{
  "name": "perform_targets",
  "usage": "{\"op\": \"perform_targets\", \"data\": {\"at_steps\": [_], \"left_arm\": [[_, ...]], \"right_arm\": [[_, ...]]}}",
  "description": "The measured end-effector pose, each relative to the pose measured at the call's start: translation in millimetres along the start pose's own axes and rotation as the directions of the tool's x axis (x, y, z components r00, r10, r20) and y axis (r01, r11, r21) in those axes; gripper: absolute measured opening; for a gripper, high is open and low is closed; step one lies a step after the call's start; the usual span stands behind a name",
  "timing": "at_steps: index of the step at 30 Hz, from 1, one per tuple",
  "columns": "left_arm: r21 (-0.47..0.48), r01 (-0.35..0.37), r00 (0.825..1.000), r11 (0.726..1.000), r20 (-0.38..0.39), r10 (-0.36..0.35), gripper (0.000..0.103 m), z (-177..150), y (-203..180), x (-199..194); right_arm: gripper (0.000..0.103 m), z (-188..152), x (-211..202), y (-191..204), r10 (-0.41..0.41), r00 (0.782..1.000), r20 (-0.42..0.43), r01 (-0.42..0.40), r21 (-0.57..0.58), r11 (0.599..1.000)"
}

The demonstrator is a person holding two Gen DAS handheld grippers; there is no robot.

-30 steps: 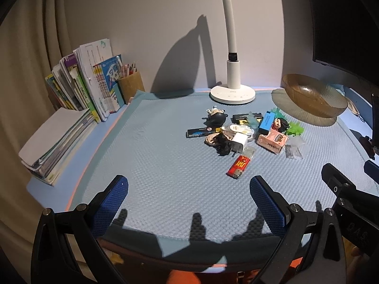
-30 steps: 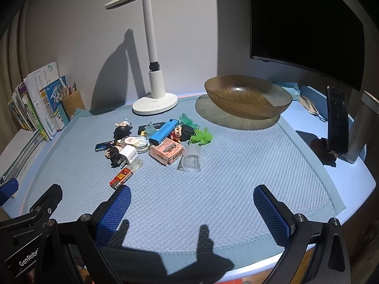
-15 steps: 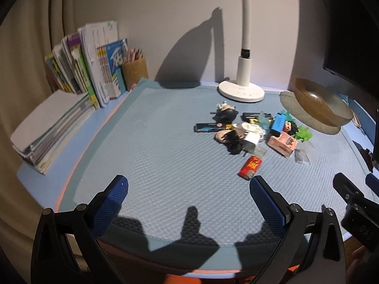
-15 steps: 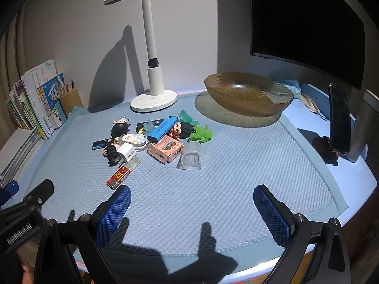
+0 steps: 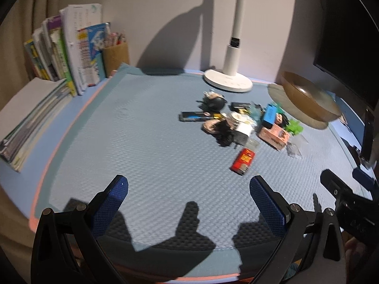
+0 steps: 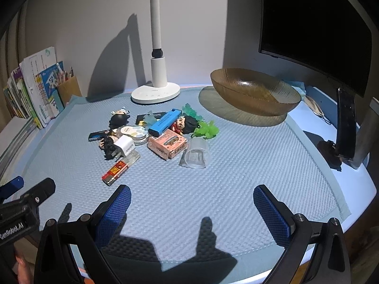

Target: Organize rigid objects

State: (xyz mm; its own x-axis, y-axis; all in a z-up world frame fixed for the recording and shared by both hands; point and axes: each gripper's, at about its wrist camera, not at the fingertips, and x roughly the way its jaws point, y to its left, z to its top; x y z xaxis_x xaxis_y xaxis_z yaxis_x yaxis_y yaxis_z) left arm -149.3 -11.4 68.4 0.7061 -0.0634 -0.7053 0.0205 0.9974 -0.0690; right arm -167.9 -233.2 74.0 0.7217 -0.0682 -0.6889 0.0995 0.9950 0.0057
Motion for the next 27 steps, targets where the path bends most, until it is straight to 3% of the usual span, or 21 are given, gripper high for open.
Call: {"op": "perform_targets", "data": {"at_steps": [10, 27], "left_arm": [[0.039, 0.046, 0.999, 0.998, -0.030, -0.045, 0.102, 10.9, -12.4, 22.6], [0.073, 0.055, 0.998, 0.996, -0.043, -0.052, 0.102, 13.4, -27.2, 33.4]], "right_arm": [[0.103, 12.8, 22.7, -27.7, -0.006, 0.999, -0.045, 0.009, 0.073, 0.997], [0.103, 17.6, 33.8, -24.7, -0.041, 0.998, -0.053, 0.042, 0.027, 0.999]]}}
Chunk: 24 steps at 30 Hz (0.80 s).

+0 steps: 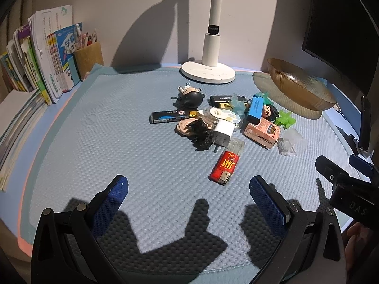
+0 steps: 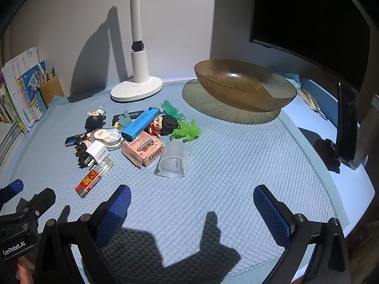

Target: Organize rigid objects

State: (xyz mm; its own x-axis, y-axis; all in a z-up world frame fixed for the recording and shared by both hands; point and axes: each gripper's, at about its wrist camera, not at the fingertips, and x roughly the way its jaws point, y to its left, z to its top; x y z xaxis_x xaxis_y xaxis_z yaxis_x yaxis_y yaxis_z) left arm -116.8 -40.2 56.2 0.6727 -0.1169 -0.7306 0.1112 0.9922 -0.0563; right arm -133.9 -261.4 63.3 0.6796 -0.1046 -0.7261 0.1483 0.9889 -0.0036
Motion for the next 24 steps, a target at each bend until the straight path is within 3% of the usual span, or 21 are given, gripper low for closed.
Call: {"op": "perform_targets", "data": {"at_steps": [24], "left_arm": [[0.004, 0.024, 1.000, 1.000, -0.005, -0.024, 0.102, -7.3, -8.8, -1.2]], "right_arm": [[0.103, -6.0, -6.5, 9.5, 0.002, 1.000, 0.006, -0.002, -0.030, 1.000]]}}
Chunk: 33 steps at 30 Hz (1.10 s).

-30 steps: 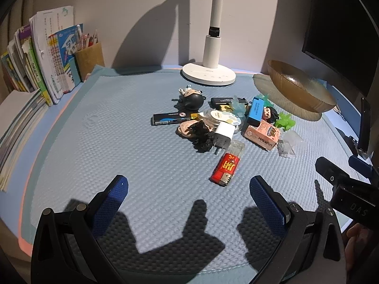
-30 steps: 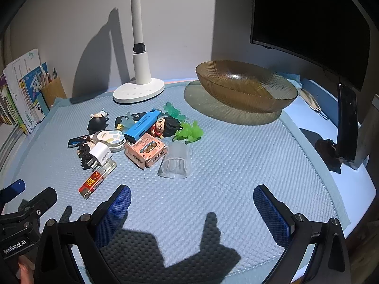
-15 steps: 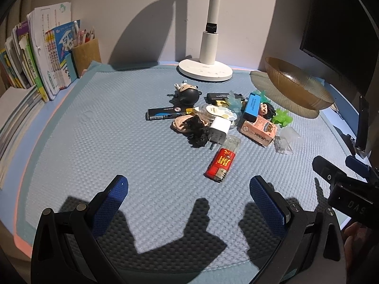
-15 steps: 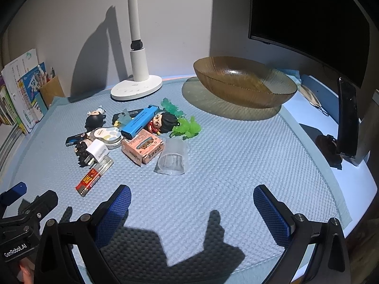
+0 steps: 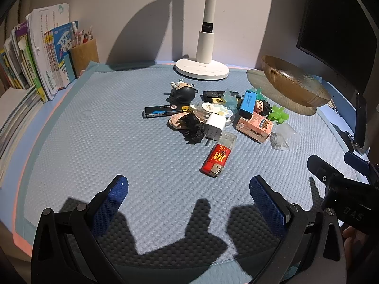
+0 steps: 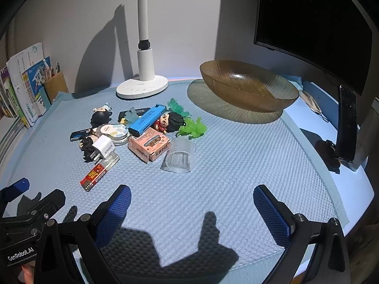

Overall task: Organize rigid objects
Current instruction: 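Grasp the red lighter with the left tool while the right tool grasps the clear cup, then carry the red lighter and clear cup into the amber bowl and release both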

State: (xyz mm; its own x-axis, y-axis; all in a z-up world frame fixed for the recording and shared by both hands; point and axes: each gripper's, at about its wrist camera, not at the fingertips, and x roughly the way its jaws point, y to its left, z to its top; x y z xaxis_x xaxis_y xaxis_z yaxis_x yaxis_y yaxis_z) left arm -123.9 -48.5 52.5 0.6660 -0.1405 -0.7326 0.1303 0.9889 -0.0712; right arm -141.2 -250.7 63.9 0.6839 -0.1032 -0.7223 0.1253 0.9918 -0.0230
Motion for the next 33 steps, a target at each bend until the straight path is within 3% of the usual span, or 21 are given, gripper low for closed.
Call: {"op": "perform_targets", "data": {"at_steps": [5, 7, 14, 20, 23, 24, 25, 27, 33], "left_arm": [[0.013, 0.005, 0.999, 1.000, -0.032, -0.005, 0.102, 1.8, -1.2, 17.3], [0.011, 0.031, 0.997, 0.999, -0.064, -0.030, 0.102, 3.0, -1.0, 29.0], [0.052, 0.079, 0.988, 0.996, -0.135, -0.071, 0.091, 9.1, -15.1, 58.9], [0.097, 0.072, 0.990, 0.993, -0.128, -0.060, 0.074, 14.1, -22.7, 69.4], [0.121, 0.074, 0.991, 0.990, -0.115, -0.060, 0.052, 15.6, -26.3, 68.7], [0.129, 0.073, 0.992, 0.989, -0.111, -0.059, 0.040, 16.0, -27.7, 68.2], [0.138, 0.078, 0.992, 0.987, -0.109, -0.063, 0.034, 16.1, -29.2, 68.1], [0.143, 0.078, 0.993, 0.987, -0.104, -0.064, 0.026, 16.9, -30.4, 67.1], [0.153, 0.119, 0.993, 0.981, -0.035, -0.115, 0.019, 30.8, -42.0, 42.4]], "right_arm": [[0.103, 5.0, 22.1, -17.0, 0.040, 0.998, -0.041, -0.038, 0.038, 0.999], [0.097, 10.5, 36.8, -28.6, 0.093, 0.993, -0.074, -0.088, 0.071, 0.994], [0.092, 28.9, 66.2, -27.6, 0.152, 0.979, -0.135, -0.144, 0.064, 0.987], [0.076, 36.1, 84.7, -9.7, 0.132, 0.978, -0.162, -0.133, 0.005, 0.991], [0.059, 37.3, 94.4, -7.4, 0.123, 0.976, -0.181, -0.127, -0.008, 0.992], [0.048, 37.1, 97.4, -7.1, 0.122, 0.974, -0.189, -0.126, -0.013, 0.992], [0.039, 36.2, 100.0, -7.0, 0.122, 0.973, -0.196, -0.128, -0.017, 0.992], [0.039, 35.8, 97.9, -9.7, 0.127, 0.975, -0.180, -0.132, -0.014, 0.991], [0.039, 48.9, 60.5, -42.7, 0.176, 0.982, -0.068, -0.174, 0.032, 0.984]]}}
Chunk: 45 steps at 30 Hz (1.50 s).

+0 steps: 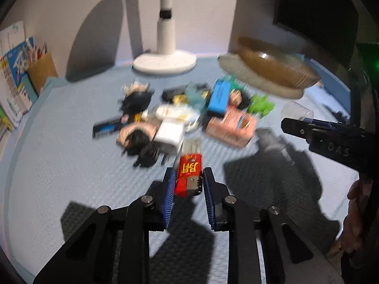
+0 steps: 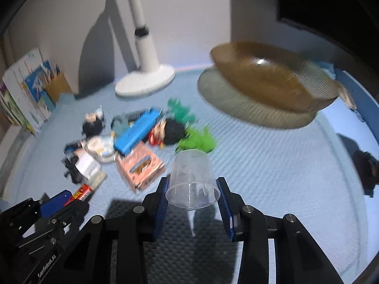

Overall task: Organize rigid objects
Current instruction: 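Carry the red lighter and clear cup into the amber bowl and release both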

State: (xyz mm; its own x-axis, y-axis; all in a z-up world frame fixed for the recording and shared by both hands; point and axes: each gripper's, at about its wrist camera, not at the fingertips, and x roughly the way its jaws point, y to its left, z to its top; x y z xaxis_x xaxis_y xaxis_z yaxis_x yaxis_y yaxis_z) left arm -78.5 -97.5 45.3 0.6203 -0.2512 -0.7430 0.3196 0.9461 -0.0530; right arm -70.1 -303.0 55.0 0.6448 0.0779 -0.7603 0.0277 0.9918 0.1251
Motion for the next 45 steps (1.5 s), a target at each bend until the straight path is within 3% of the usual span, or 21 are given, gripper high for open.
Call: {"op": "perform_targets", "data": {"at_steps": [3, 9, 13, 15, 16, 17, 18, 21, 26, 29, 30, 33, 36, 40, 45], "left_arm": [[0.038, 0.029, 0.997, 0.999, 0.076, -0.032, 0.011, 30.8, -15.0, -18.7], [0.123, 0.142, 0.972, 0.982, 0.170, -0.162, 0.010, 116.9, -57.9, -21.6], [0.134, 0.218, 0.962, 0.967, 0.140, -0.236, 0.010, 155.6, -74.2, -1.7], [0.136, 0.254, 0.957, 0.958, 0.107, -0.269, 0.011, 158.5, -70.2, 2.5], [0.144, 0.245, 0.964, 0.959, 0.073, -0.257, 0.011, 153.0, -67.2, 5.4], [0.150, 0.234, 0.969, 0.961, 0.041, -0.242, 0.019, 145.2, -62.2, 7.7], [0.153, 0.223, 0.974, 0.963, 0.006, -0.226, 0.038, 133.7, -56.2, 8.6], [0.113, 0.175, 0.982, 0.978, -0.093, -0.165, 0.071, 80.9, -38.7, 14.0], [0.033, 0.077, 0.980, 0.996, -0.186, -0.070, 0.070, 15.2, -35.5, 35.6], [0.072, 0.009, 0.983, 0.997, -0.186, 0.005, 0.045, 4.2, -44.9, 45.7], [0.092, -0.002, 0.987, 0.996, -0.158, 0.017, 0.023, 4.8, -48.4, 43.7], [0.116, -0.005, 0.993, 0.993, -0.118, 0.019, 0.020, 10.2, -53.0, 39.0], [0.116, 0.035, 0.998, 0.993, -0.046, -0.030, 0.020, 28.1, -58.3, 19.7], [0.134, 0.096, 0.991, 0.986, 0.078, -0.107, 0.020, 88.8, -78.4, -1.5], [0.169, 0.172, 0.972, 0.970, 0.128, -0.195, 0.020, 156.3, -114.9, 23.3]], "right_arm": [[0.039, 18.8, -26.8, -19.5, -0.025, 0.997, 0.072, 0.024, 0.018, 1.000], [0.039, 82.0, -53.7, -79.7, -0.123, 0.978, 0.168, 0.108, 0.095, 0.990], [0.039, 109.5, -42.3, -115.8, -0.120, 0.982, 0.145, 0.099, 0.143, 0.985], [0.039, 113.5, -38.6, -124.0, -0.103, 0.986, 0.135, 0.082, 0.151, 0.985], [0.039, 112.8, -36.6, -125.3, -0.104, 0.986, 0.131, 0.084, 0.146, 0.986], [0.039, 110.0, -34.7, -125.0, -0.104, 0.986, 0.130, 0.086, 0.138, 0.987], [0.039, 106.5, -31.5, -124.5, -0.101, 0.987, 0.123, 0.085, 0.128, 0.988], [0.039, 94.0, -22.7, -124.3, -0.089, 0.991, 0.102, 0.077, 0.119, 0.990], [0.039, 74.7, -7.6, -118.4, -0.051, 0.996, 0.069, 0.043, 0.123, 0.992], [0.039, 67.1, -8.4, -115.1, -0.041, 0.997, 0.060, 0.033, 0.122, 0.992], [0.039, 64.5, -11.7, -114.3, -0.041, 0.997, 0.062, 0.034, 0.120, 0.992], [0.039, 59.5, -21.5, -114.5, -0.051, 0.996, 0.079, 0.042, 0.115, 0.993], [0.039, 63.8, -32.7, -119.3, -0.061, 0.993, 0.104, 0.049, 0.120, 0.992], [0.039, 85.5, -43.5, -127.9, -0.085, 0.985, 0.147, 0.067, 0.128, 0.990], [0.039, 110.8, -23.1, -130.9, -0.125, 0.985, 0.116, 0.113, 0.104, 0.988]]}}
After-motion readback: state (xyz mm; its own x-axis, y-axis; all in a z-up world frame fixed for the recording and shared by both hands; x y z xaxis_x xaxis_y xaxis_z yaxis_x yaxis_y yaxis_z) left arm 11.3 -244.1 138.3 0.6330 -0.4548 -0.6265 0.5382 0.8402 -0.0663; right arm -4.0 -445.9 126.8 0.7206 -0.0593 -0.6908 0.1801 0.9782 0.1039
